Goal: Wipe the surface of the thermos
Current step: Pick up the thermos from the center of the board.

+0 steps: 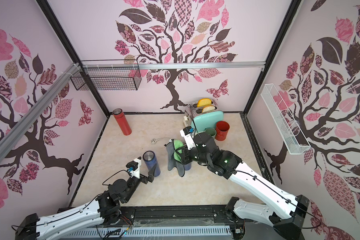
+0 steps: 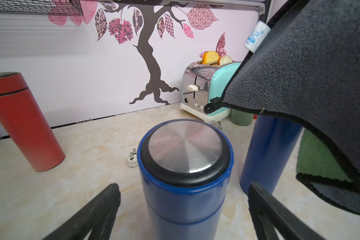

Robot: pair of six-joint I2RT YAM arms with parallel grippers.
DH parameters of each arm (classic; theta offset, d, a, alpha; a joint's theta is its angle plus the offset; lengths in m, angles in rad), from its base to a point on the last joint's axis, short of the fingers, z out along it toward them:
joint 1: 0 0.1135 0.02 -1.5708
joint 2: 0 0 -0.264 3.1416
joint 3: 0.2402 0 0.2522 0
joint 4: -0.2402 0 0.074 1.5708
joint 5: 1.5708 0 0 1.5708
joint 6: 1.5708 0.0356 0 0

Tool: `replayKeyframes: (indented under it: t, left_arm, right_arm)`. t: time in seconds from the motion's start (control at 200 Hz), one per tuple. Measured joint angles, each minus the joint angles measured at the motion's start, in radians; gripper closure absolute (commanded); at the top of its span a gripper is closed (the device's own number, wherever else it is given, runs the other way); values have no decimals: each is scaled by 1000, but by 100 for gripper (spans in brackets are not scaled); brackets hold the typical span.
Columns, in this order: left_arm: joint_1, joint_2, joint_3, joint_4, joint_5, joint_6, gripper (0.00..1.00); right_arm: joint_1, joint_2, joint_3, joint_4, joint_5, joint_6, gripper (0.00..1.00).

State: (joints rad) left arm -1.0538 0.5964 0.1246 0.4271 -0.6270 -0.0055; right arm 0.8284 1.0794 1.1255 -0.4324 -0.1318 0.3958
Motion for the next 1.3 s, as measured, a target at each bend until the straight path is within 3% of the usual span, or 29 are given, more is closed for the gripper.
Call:
replayKeyframes:
  t: [0.335,0.755,1.3]
  left_arm:
    - [14,224,-10,224,-22,14,2]
    - [57,349,-45,433,-42,2,2]
    - [79,647,-57,689,-58,6,4]
  right_arm:
    - [-6,27,0,28,-13,0,100]
    - [-26,29,0,40,-19,0,100]
    - [-38,58,0,54,-22,-1,100]
